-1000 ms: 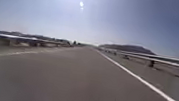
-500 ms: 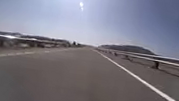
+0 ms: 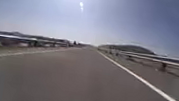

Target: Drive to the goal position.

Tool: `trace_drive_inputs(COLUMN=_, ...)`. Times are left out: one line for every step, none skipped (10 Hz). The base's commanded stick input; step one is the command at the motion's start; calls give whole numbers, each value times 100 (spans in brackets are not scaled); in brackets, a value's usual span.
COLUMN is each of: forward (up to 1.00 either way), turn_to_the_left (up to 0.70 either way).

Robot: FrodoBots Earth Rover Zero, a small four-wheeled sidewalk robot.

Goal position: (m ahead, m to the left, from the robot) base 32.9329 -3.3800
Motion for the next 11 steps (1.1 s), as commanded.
trace_drive_inputs(forward=100, turn_to_the_left=0)
trace_drive_inputs(forward=100, turn_to_the_left=0)
trace_drive_inputs(forward=100, turn_to_the_left=0)
trace_drive_inputs(forward=100, turn_to_the_left=0)
trace_drive_inputs(forward=100, turn_to_the_left=0)
trace_drive_inputs(forward=100, turn_to_the_left=0)
trace_drive_inputs(forward=100, turn_to_the_left=0)
trace_drive_inputs(forward=100, turn_to_the_left=0)
trace_drive_inputs(forward=100, turn_to_the_left=0)
trace_drive_inputs(forward=100, turn_to_the_left=0)
trace_drive_inputs(forward=100, turn_to_the_left=0)
